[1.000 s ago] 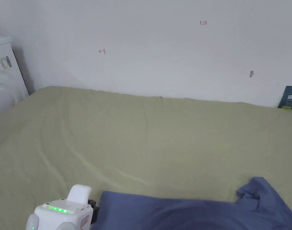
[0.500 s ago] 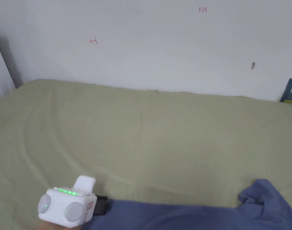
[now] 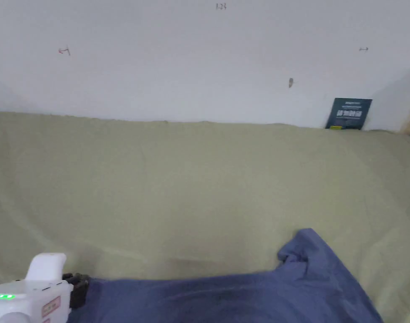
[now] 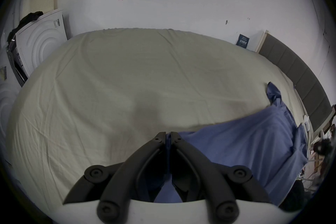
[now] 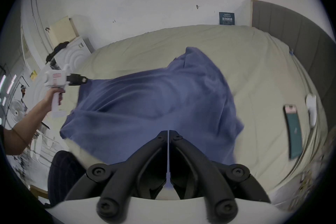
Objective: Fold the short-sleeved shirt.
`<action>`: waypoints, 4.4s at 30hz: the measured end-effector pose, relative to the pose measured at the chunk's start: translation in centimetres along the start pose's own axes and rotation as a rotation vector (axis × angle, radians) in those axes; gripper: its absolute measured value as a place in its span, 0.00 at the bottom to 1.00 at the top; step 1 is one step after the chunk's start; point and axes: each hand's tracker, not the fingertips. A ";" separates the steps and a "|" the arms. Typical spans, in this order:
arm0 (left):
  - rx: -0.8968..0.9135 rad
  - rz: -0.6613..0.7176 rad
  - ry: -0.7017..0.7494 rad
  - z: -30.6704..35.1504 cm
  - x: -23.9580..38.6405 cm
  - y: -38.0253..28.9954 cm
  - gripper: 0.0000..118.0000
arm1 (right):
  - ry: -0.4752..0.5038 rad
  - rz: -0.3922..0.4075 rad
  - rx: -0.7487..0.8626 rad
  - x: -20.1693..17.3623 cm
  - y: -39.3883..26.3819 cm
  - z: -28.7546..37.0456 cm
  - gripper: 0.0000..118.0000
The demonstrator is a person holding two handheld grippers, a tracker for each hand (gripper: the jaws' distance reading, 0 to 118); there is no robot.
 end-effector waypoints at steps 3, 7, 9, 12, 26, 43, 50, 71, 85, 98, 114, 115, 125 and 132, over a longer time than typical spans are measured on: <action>0.007 0.005 -0.009 0.5 0.4 0.1 0.02 | -0.070 0.063 -0.018 2.6 4.6 -4.5 0.03; 0.000 0.008 -0.015 1.0 1.3 0.0 0.02 | -0.114 -0.041 -0.045 7.4 9.9 -11.3 0.16; -0.011 -0.002 -0.015 1.0 1.6 0.0 0.02 | -0.164 -0.092 -0.066 9.1 11.9 -14.4 0.31; -0.022 -0.005 -0.011 0.9 1.8 0.0 0.02 | -0.215 -0.082 -0.084 10.8 13.7 -17.9 1.00; -0.039 -0.007 -0.015 0.6 1.9 0.8 0.02 | -0.158 0.020 -0.221 7.7 13.0 -22.2 0.14; 0.053 0.006 -0.006 9.5 1.2 0.7 0.02 | -0.074 0.141 0.030 5.5 15.2 -5.8 0.03; 0.129 0.035 -0.003 17.2 0.3 -2.1 0.01 | -0.048 0.134 0.122 4.9 10.8 3.0 0.03; -0.151 0.034 0.080 17.9 0.0 -18.0 0.01 | -0.023 -0.086 -0.039 4.7 -10.5 5.2 0.03; 0.240 0.176 0.051 27.5 -2.0 -19.4 0.87 | 0.121 -0.093 0.218 -1.0 -12.4 12.5 0.98; 0.023 0.630 -0.340 23.0 -10.6 -21.4 0.00 | 0.354 -0.121 0.211 -12.4 -15.4 13.5 0.10; -0.176 0.836 -0.943 6.5 -13.1 -19.3 0.98 | 0.316 -0.160 0.124 -15.2 -14.1 12.6 0.10; -0.179 0.814 -0.956 6.2 -12.8 -19.0 0.98 | 0.318 -0.161 0.120 -15.4 -13.9 12.4 0.10; -0.275 0.581 -0.630 5.9 -9.4 -17.3 0.01 | 0.324 -0.141 0.108 -16.5 -13.5 12.2 0.10; -0.213 0.246 -0.249 10.3 -5.2 -14.2 0.00 | 0.331 -0.122 0.145 -16.1 -13.5 13.4 0.10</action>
